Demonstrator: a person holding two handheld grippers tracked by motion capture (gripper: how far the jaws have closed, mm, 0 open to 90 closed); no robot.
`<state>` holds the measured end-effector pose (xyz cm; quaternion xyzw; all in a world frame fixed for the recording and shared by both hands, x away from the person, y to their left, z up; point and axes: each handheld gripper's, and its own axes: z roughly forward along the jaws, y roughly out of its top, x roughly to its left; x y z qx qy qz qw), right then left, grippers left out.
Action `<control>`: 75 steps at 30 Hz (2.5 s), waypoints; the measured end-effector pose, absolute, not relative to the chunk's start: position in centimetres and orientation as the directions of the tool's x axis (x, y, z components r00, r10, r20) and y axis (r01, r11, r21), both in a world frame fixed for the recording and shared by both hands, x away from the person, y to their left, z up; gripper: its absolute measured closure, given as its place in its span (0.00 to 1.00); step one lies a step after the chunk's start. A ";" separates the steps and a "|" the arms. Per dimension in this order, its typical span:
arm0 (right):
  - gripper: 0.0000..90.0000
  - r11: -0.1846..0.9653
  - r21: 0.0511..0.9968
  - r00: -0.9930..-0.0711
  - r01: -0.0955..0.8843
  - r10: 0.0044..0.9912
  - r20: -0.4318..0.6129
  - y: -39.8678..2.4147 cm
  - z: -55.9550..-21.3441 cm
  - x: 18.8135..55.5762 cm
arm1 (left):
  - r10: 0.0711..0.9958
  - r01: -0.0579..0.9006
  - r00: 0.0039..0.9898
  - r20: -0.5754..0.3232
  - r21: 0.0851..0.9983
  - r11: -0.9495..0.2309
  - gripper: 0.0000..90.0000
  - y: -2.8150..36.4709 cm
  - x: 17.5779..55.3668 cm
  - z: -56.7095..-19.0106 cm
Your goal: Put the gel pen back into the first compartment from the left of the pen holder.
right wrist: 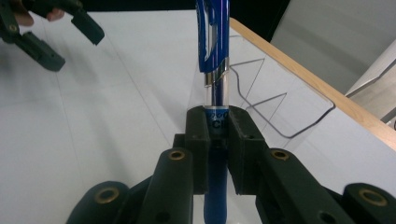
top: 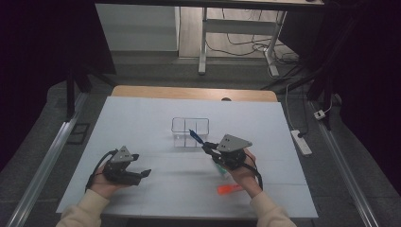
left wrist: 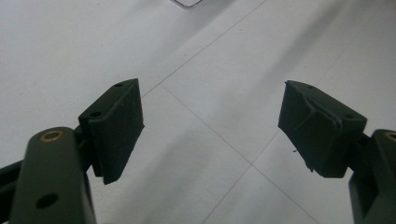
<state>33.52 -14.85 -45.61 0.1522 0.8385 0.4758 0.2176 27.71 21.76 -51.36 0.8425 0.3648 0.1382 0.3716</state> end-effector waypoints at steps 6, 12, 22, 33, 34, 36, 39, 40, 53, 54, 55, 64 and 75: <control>0.88 0.452 0.891 -0.855 0.049 0.480 -0.196 -13.9 -44.9 34.4 | 0.717 0.514 0.696 -0.036 0.722 -0.463 0.24 21.8 27.8 -51.5; 0.88 0.421 0.905 -0.850 0.061 0.497 -0.174 -13.3 -44.6 35.2 | 0.718 0.520 0.695 -0.042 0.720 -0.461 0.24 21.9 27.9 -51.6; 0.88 0.368 0.927 -0.844 0.080 0.520 -0.133 -13.0 -44.4 36.1 | 0.720 0.520 0.693 -0.044 0.721 -0.457 0.24 22.0 27.8 -51.5; 0.88 0.349 0.934 -0.850 0.075 0.512 -0.124 -12.3 -44.1 36.7 | 0.720 0.521 0.693 -0.043 0.720 -0.459 0.24 22.0 27.9 -51.5; 0.88 0.350 0.934 -0.850 0.076 0.512 -0.123 -12.2 -44.0 36.8 | 0.719 0.521 0.694 -0.043 0.719 -0.460 0.25 22.0 27.9 -51.6; 0.88 0.348 0.935 -0.850 0.073 0.512 -0.124 -11.9 -44.0 37.0 | 0.719 0.521 0.694 -0.043 0.718 -0.461 0.25 22.0 27.9 -51.6; 0.88 0.334 0.940 -0.851 0.075 0.512 -0.114 -11.6 -43.8 37.2 | 0.718 0.522 0.694 -0.044 0.718 -0.460 0.25 22.0 27.9 -51.6; 0.88 0.334 0.940 -0.852 0.069 0.510 -0.118 -11.5 -43.8 37.3 | 0.718 0.522 0.695 -0.043 0.717 -0.462 0.25 22.0 27.9 -51.6; 0.88 0.308 0.949 -0.852 0.070 0.513 -0.104 -10.6 -43.4 37.9 | 0.717 0.523 0.696 -0.042 0.713 -0.467 0.25 22.0 27.9 -51.7; 0.88 0.311 0.948 -0.853 0.070 0.511 -0.105 -10.6 -43.4 38.0 | 0.716 0.524 0.696 -0.042 0.712 -0.467 0.25 22.0 27.9 -51.7; 0.88 0.312 0.947 -0.852 0.071 0.513 -0.105 -10.5 -43.3 38.0 | 0.716 0.524 0.697 -0.042 0.712 -0.468 0.25 22.0 27.9 -51.7; 0.88 0.297 0.952 -0.853 0.071 0.513 -0.096 -9.6 -42.9 38.9 | 0.714 0.525 0.699 -0.042 0.708 -0.472 0.25 22.0 27.9 -51.7; 0.88 0.269 0.959 -0.851 0.088 0.521 -0.068 -8.4 -43.0 40.1 | 0.717 0.527 0.695 -0.043 0.709 -0.469 0.25 22.1 27.9 -51.7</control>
